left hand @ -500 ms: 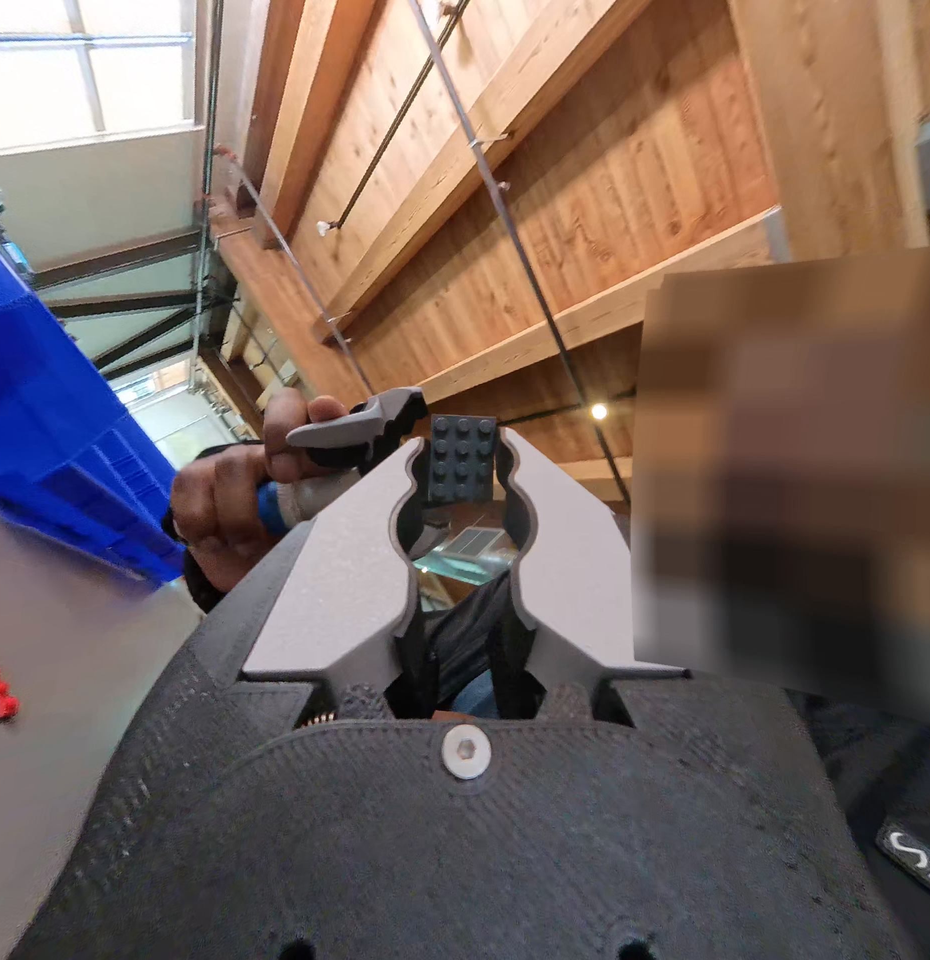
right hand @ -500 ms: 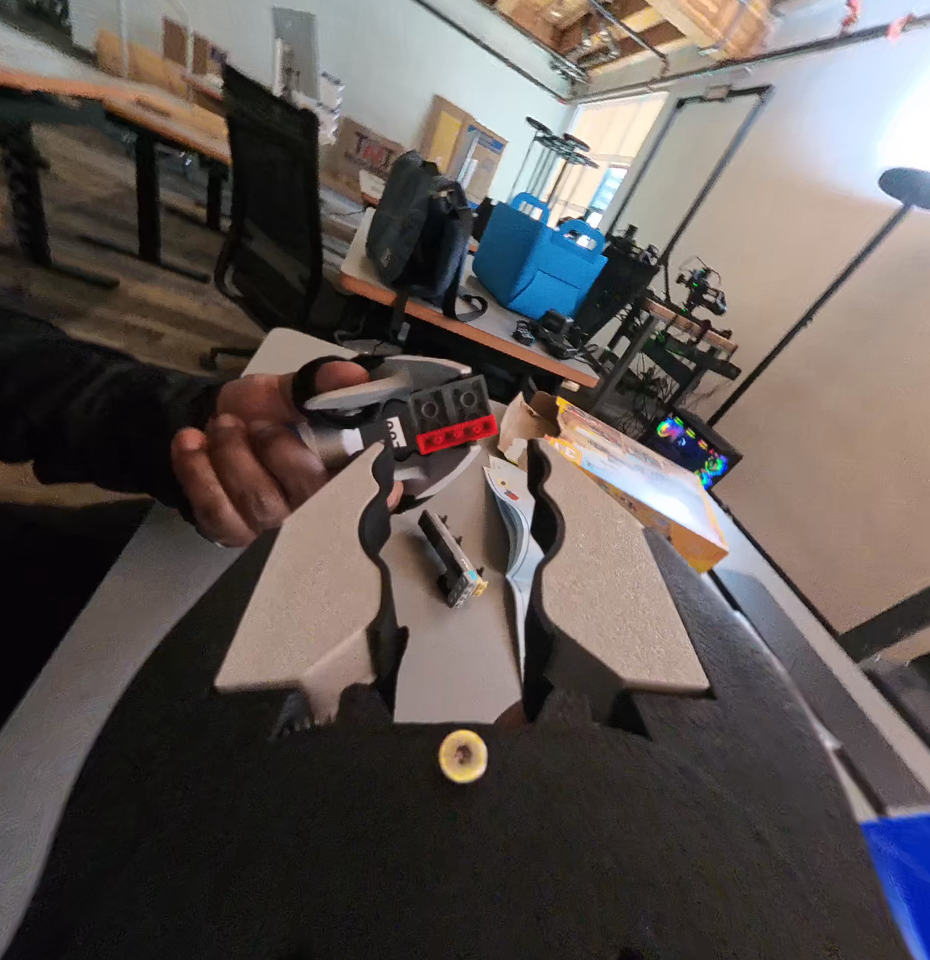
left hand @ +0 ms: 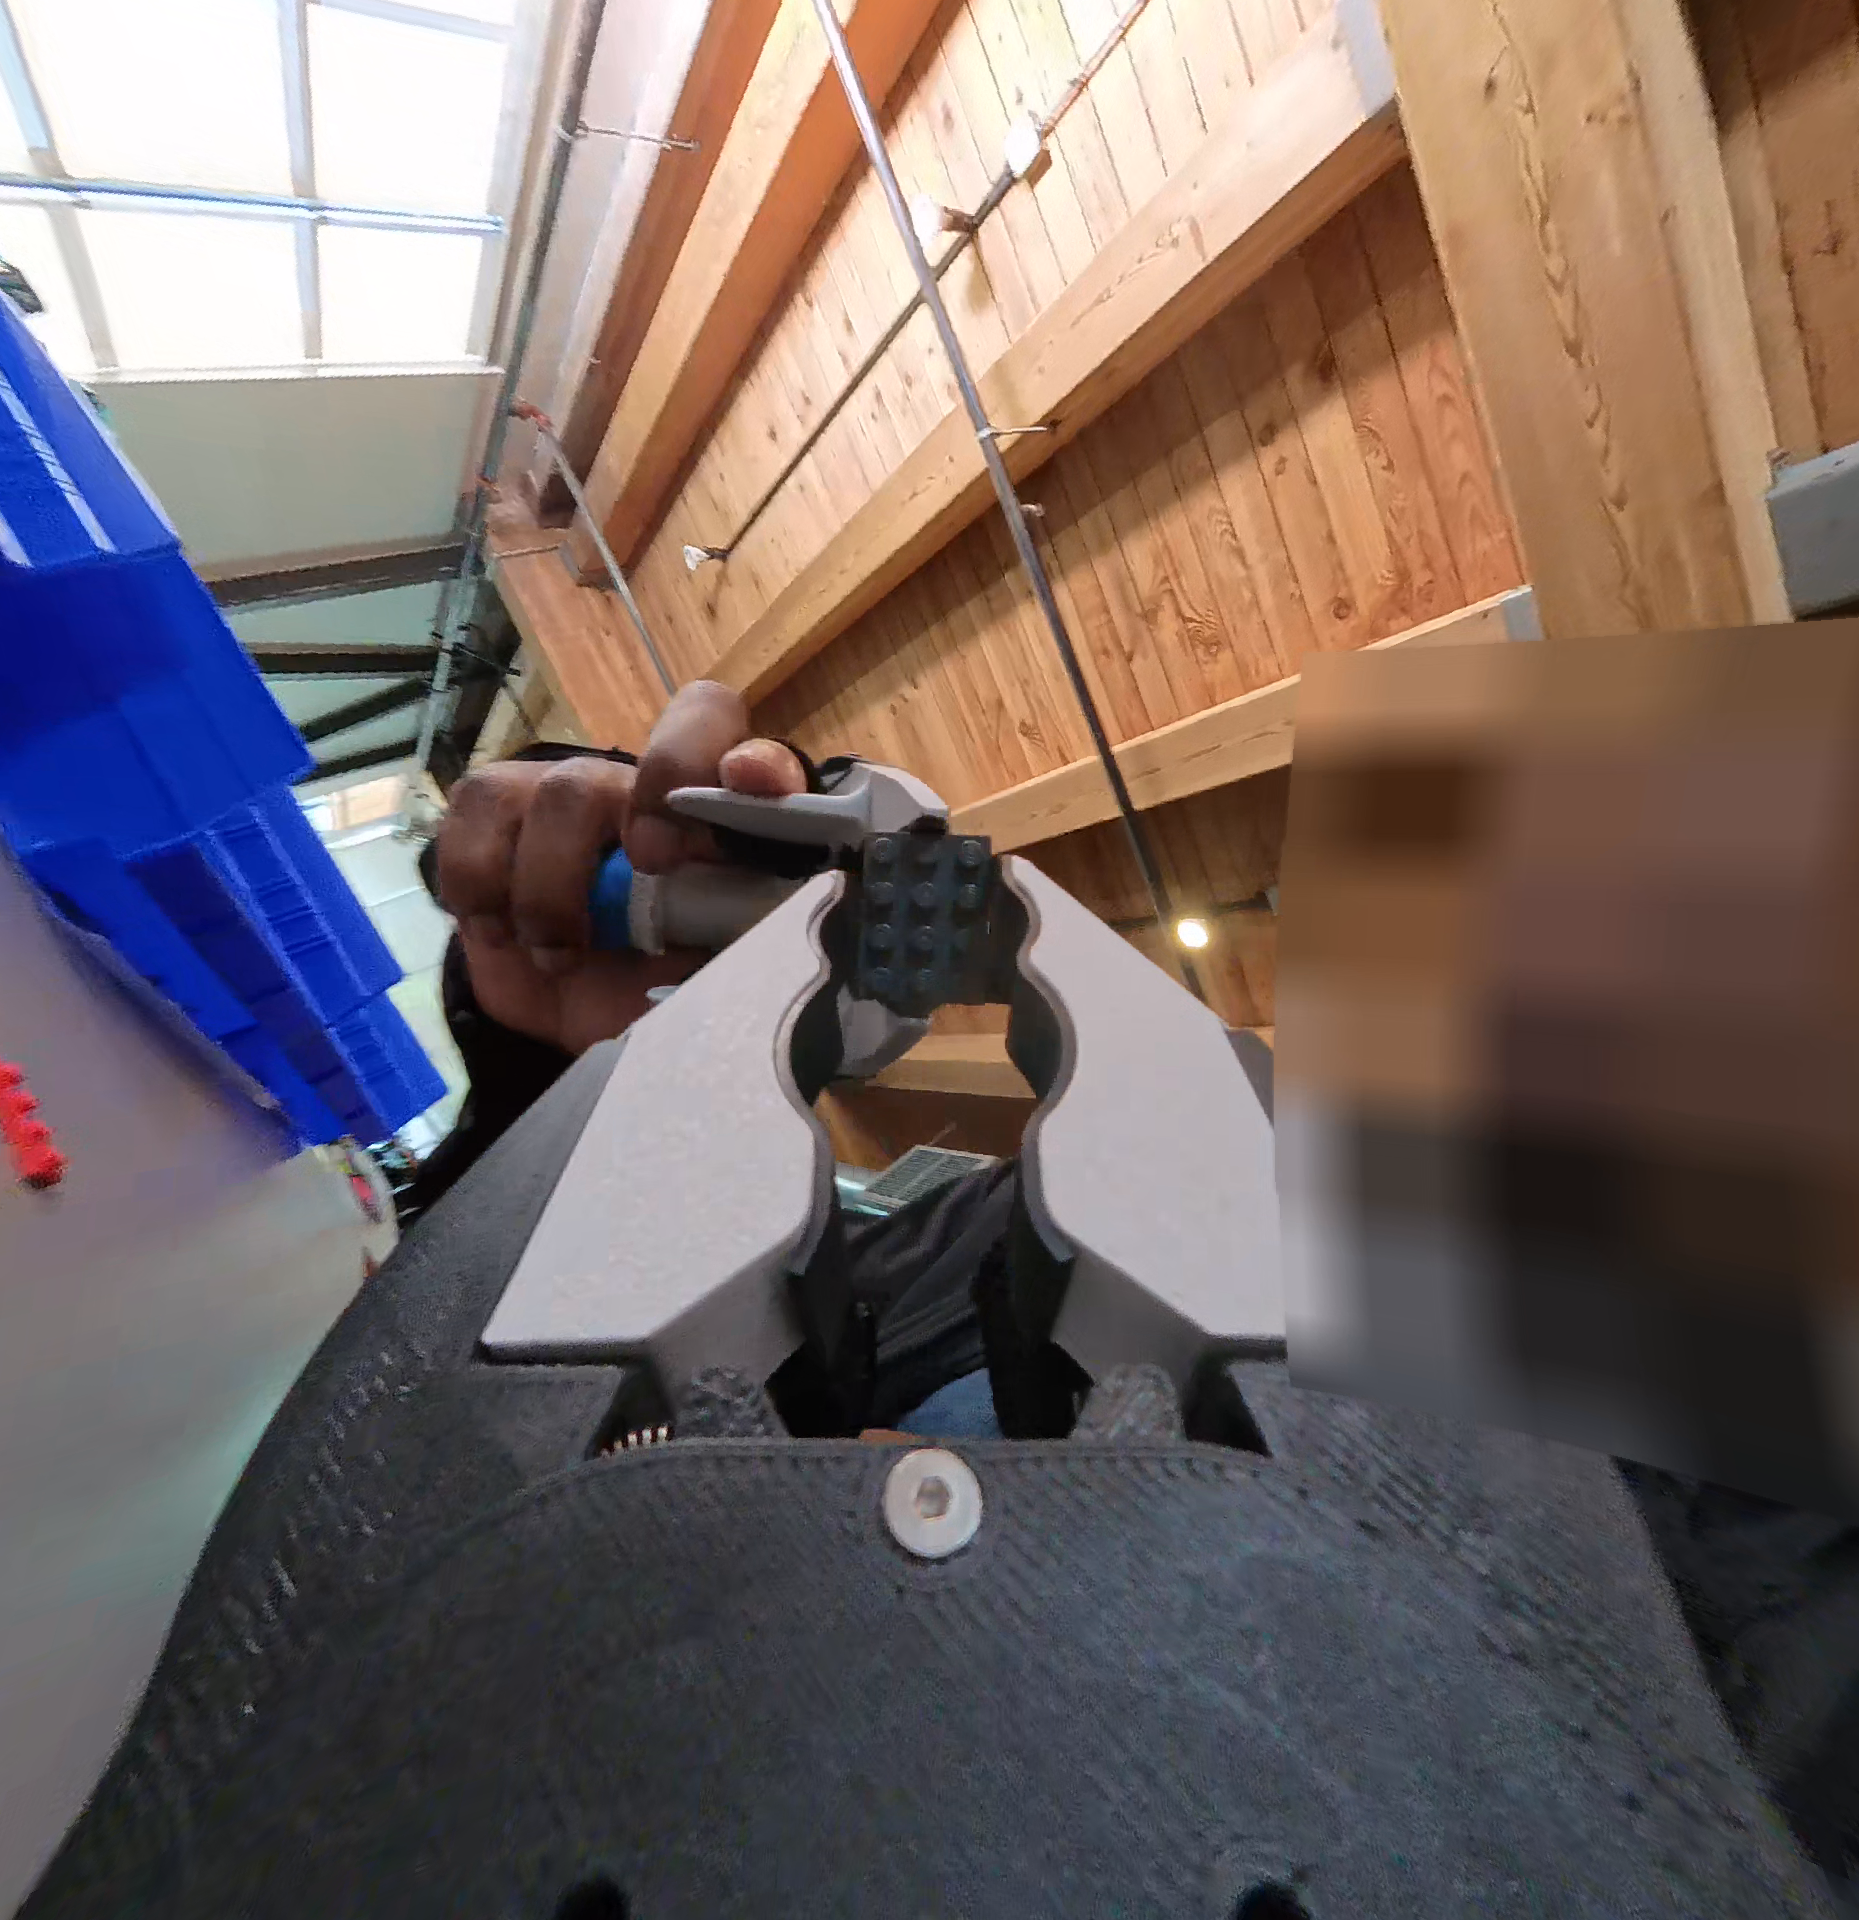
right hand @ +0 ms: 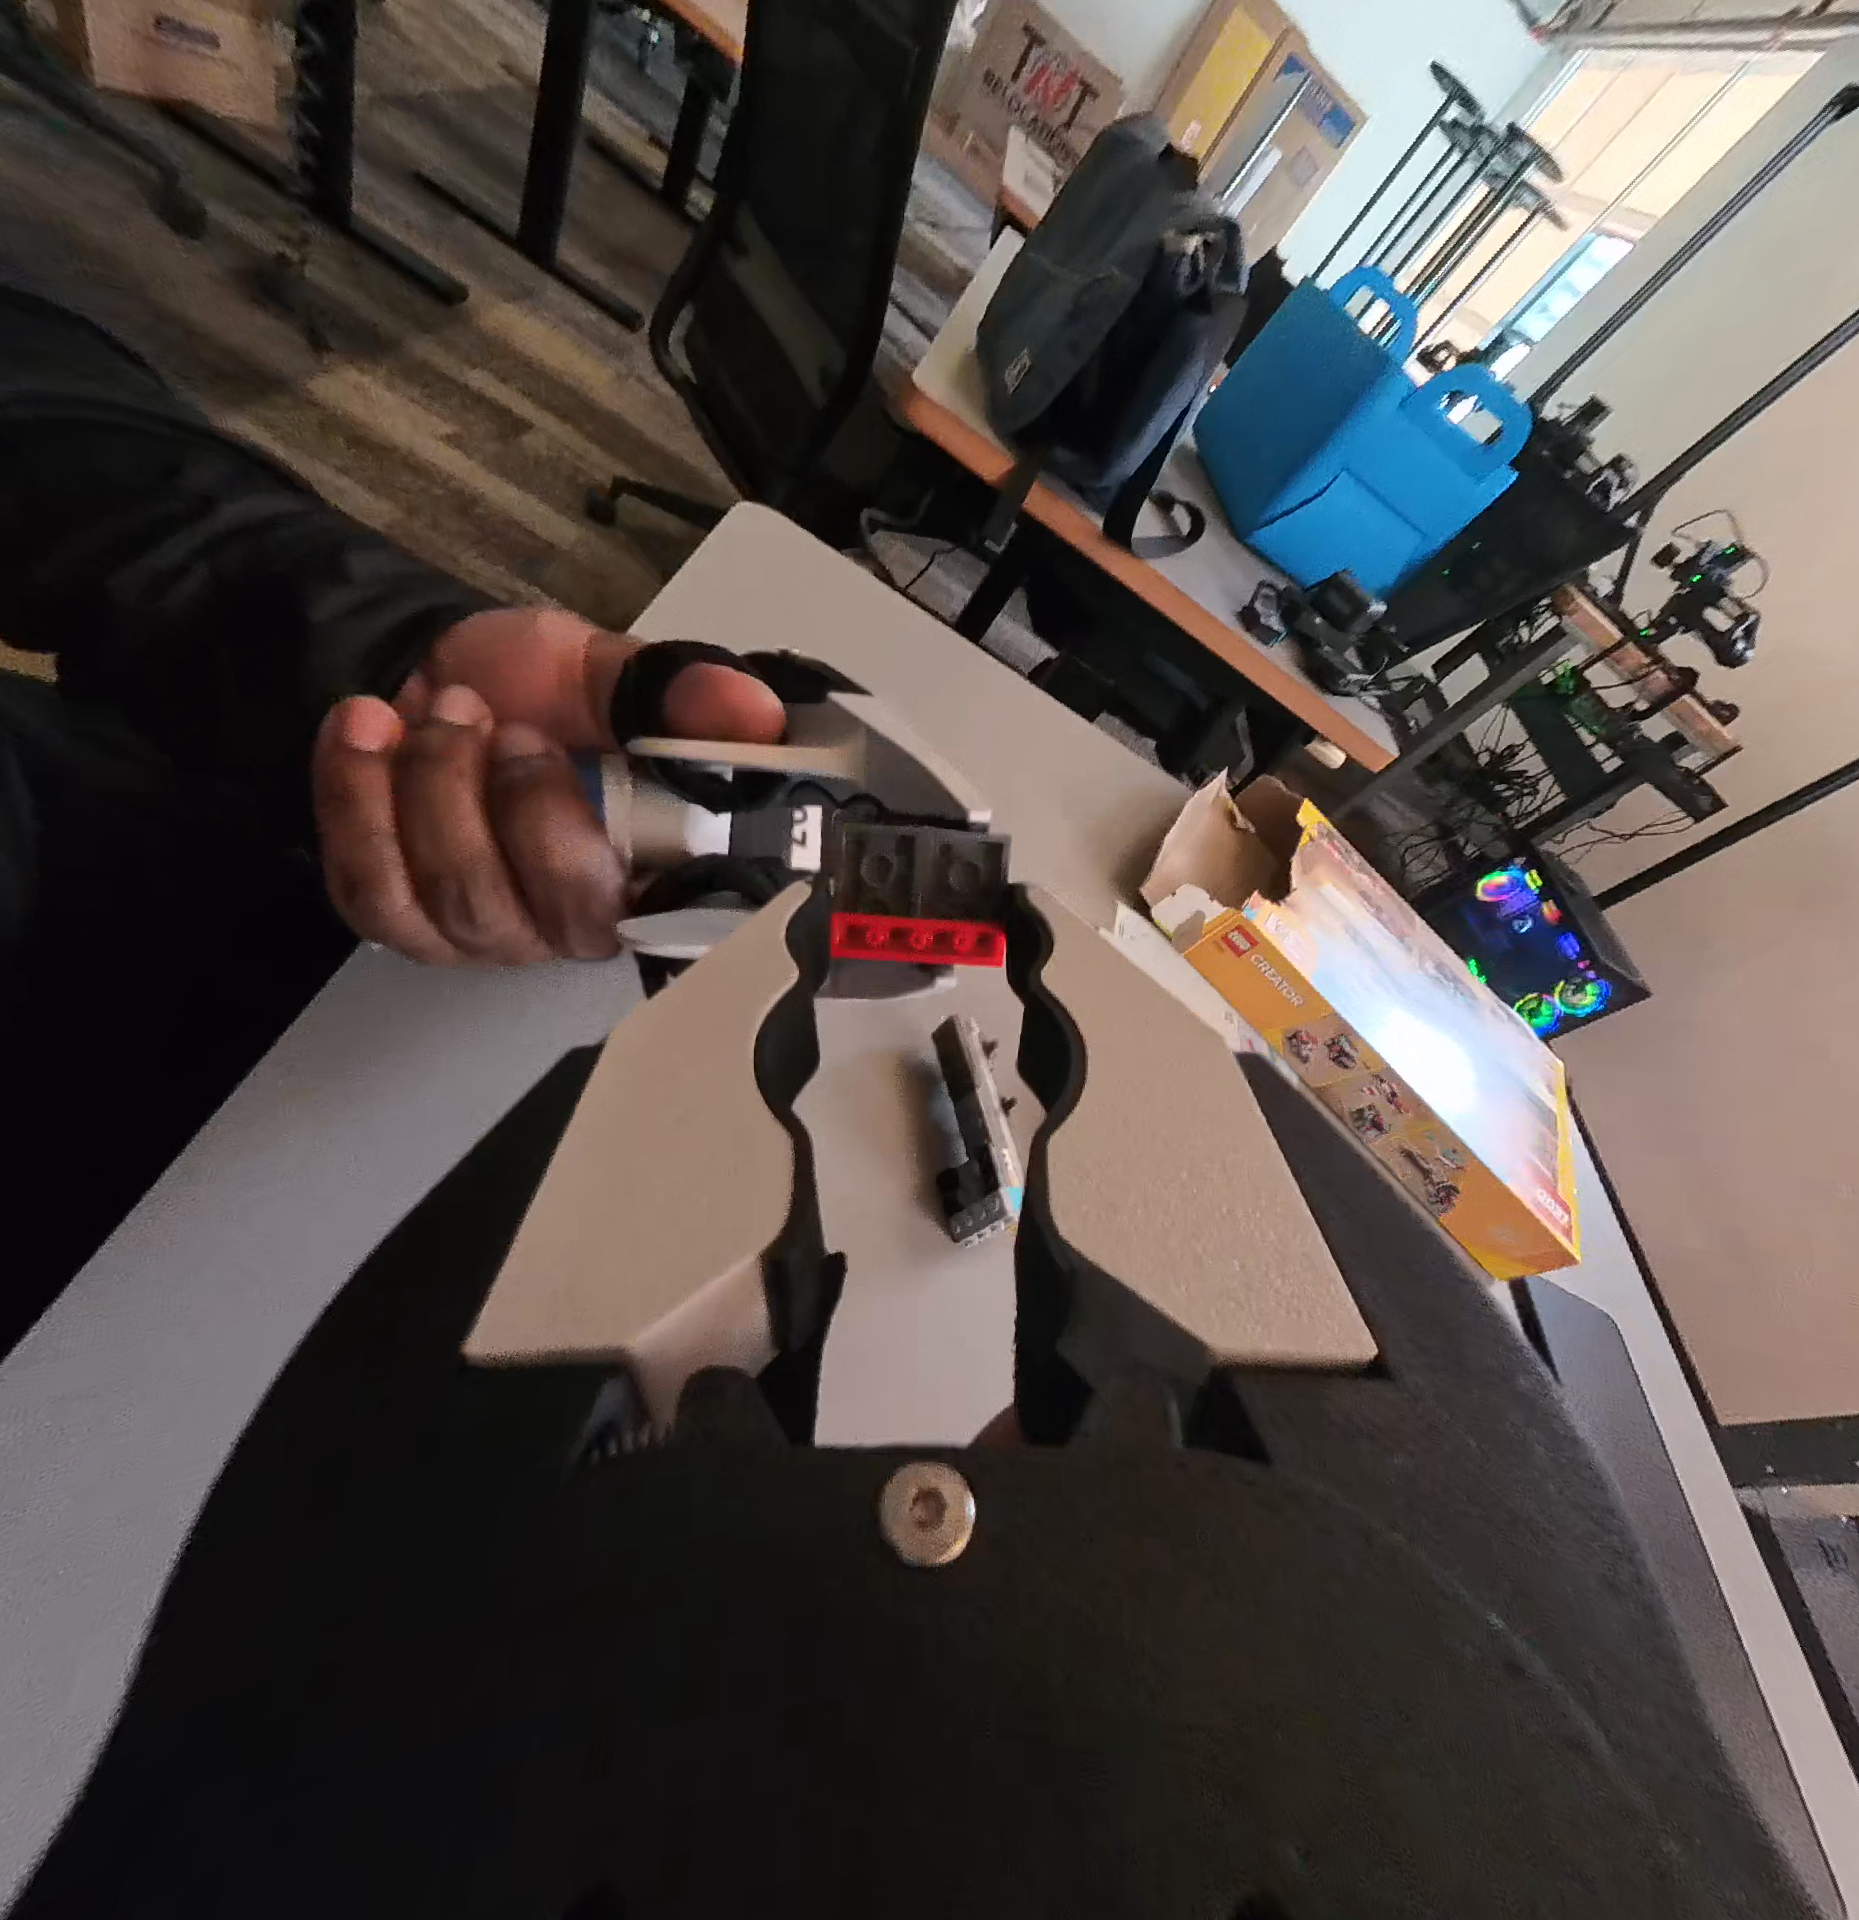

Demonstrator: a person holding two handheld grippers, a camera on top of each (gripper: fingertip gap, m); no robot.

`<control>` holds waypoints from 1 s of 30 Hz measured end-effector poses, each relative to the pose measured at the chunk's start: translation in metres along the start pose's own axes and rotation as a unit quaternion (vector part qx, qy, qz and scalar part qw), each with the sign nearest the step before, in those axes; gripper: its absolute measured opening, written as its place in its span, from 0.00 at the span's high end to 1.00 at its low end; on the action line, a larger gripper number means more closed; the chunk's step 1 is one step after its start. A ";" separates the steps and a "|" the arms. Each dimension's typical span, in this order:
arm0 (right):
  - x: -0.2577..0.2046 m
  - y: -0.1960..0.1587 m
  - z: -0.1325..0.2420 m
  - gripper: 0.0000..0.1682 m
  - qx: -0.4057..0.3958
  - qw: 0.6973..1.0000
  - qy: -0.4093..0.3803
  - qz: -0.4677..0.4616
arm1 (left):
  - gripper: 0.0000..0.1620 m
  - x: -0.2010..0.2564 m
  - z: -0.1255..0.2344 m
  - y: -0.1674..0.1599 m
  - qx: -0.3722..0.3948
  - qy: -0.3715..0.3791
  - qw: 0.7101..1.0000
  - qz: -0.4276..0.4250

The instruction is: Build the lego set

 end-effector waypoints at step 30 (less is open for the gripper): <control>-0.035 -0.065 0.076 0.70 -0.174 0.931 -0.181 -0.266 | 0.98 -0.007 0.026 0.012 -0.045 0.295 0.939 -0.172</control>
Point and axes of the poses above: each gripper's, where its closed fingertips meet, z back along the fingers, y out of its top, x = y × z across the jaws, the point moved 8 cm from there along z, back along the fingers, and after that the axes turned 8 degrees about x, right-handed, at the moved point
